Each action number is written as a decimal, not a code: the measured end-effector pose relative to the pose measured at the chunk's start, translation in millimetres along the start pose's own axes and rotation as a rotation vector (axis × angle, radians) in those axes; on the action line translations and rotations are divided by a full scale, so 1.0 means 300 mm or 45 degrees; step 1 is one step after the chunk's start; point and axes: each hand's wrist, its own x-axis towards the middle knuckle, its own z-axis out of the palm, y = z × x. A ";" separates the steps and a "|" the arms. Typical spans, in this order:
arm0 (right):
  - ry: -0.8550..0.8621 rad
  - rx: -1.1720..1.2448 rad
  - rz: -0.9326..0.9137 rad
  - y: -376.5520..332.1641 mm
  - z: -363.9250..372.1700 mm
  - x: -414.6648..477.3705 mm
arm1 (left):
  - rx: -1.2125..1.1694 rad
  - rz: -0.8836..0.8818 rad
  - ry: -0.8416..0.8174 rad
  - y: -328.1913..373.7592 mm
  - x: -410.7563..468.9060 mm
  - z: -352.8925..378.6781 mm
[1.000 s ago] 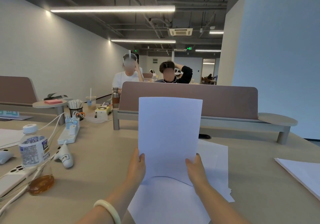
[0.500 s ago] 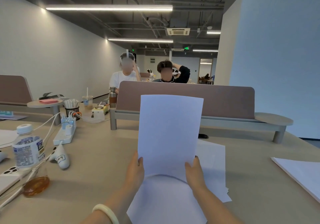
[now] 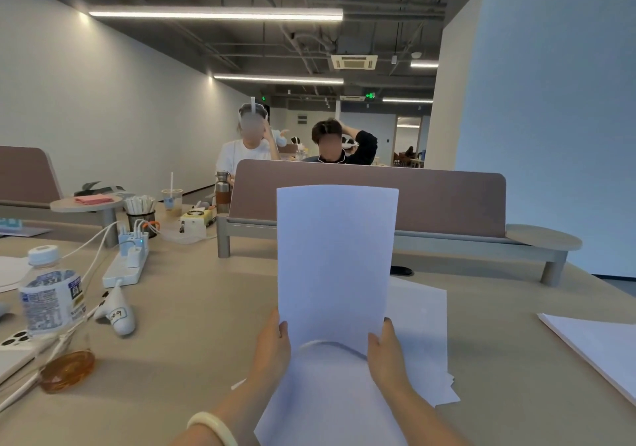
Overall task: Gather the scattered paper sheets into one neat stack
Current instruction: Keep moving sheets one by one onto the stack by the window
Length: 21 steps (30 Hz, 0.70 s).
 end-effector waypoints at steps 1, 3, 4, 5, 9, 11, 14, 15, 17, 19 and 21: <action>-0.009 -0.020 0.001 0.002 -0.003 -0.003 | 0.013 -0.014 -0.031 0.005 -0.008 0.004; -0.023 -0.072 0.009 0.018 -0.002 -0.010 | 0.034 -0.069 -0.097 -0.003 -0.019 0.018; -0.022 -0.092 0.005 0.024 -0.001 -0.014 | 0.034 -0.075 -0.109 -0.007 -0.024 0.020; -0.012 -0.101 -0.004 0.027 -0.007 -0.015 | 0.030 -0.056 -0.110 0.000 -0.029 0.024; 0.070 -0.079 -0.025 0.005 -0.078 0.001 | 0.008 0.042 -0.109 0.043 -0.025 0.039; 0.126 -0.083 -0.034 -0.002 -0.141 0.014 | 0.036 0.097 -0.138 0.065 -0.007 0.067; 0.207 -0.054 -0.016 0.001 -0.251 0.030 | 0.146 0.187 -0.162 0.120 -0.013 0.129; 0.233 -0.059 -0.009 0.006 -0.286 0.037 | 0.114 0.184 -0.192 0.142 -0.021 0.153; 0.282 -0.095 0.013 0.018 -0.367 0.042 | 0.026 0.149 -0.271 0.188 -0.042 0.212; 0.322 -0.127 0.025 0.032 -0.451 0.042 | 0.012 0.135 -0.313 0.234 -0.061 0.279; 0.360 -0.141 0.023 0.050 -0.535 0.041 | -0.050 0.129 -0.367 0.287 -0.090 0.333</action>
